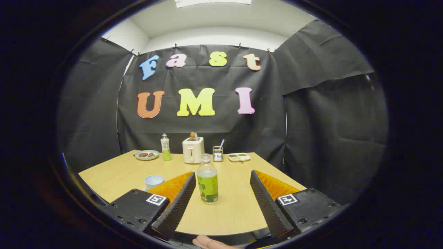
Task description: Take the bottle from table, then pour the juice into the cup, finally place the bottle on the coaster
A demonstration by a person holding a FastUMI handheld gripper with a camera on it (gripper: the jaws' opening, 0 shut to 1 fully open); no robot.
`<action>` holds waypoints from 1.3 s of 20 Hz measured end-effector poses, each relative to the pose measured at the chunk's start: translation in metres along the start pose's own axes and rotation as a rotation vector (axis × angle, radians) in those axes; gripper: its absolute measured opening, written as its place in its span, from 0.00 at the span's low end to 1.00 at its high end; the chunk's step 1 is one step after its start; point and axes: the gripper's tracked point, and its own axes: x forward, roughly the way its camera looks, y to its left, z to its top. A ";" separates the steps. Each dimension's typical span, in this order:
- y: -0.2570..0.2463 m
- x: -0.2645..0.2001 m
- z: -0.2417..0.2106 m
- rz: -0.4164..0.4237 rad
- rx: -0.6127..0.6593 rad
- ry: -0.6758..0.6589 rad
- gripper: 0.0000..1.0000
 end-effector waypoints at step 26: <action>-0.012 0.010 -0.013 -0.005 -0.010 0.027 1.00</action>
